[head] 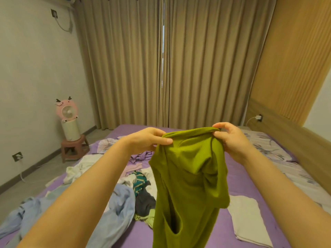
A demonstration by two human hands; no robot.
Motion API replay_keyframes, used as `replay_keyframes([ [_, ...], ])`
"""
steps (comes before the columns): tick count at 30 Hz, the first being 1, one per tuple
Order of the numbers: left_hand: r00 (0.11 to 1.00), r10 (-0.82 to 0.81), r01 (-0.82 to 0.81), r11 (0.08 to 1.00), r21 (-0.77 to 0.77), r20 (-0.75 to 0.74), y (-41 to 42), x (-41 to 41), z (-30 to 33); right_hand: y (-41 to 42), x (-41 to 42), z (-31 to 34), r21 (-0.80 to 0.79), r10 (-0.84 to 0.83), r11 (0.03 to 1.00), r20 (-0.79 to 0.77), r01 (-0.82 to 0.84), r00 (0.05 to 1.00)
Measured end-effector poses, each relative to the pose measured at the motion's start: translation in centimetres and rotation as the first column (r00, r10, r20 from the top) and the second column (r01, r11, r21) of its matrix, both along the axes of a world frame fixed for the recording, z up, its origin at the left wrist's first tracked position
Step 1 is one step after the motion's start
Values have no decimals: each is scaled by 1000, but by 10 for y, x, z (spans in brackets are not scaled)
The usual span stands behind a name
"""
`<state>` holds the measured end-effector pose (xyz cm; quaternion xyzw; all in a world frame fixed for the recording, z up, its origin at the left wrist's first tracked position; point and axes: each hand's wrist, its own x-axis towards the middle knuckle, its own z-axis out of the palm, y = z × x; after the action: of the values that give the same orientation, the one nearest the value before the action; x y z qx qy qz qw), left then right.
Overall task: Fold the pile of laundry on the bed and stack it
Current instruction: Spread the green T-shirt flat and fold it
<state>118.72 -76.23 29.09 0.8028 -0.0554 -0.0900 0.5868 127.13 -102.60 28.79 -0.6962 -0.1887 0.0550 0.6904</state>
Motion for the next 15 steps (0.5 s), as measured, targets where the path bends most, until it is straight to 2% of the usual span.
replay_keyframes([
  [3,1000,-7,14,966,-260,28,-5,0,4,3,-8,-4,-52,67,997,64,-64,996],
  [6,998,25,-3,941,-337,62,-25,8,14,14,-23,1,-13,247,969,150,-248,957],
  [8,996,26,2,944,-330,80,-38,14,22,22,-33,6,-78,321,947,224,-311,920],
  [9,996,23,5,950,-311,84,-42,17,25,25,-39,9,-173,324,943,300,-283,897],
  [11,995,28,-4,969,-247,92,-46,22,28,28,-44,9,-354,254,933,513,-67,820],
  [12,995,28,-7,978,-210,94,-45,23,29,27,-45,8,-360,201,932,592,34,781],
  [15,998,-44,51,989,-140,53,-39,21,23,20,-44,9,-261,64,956,633,134,771],
])
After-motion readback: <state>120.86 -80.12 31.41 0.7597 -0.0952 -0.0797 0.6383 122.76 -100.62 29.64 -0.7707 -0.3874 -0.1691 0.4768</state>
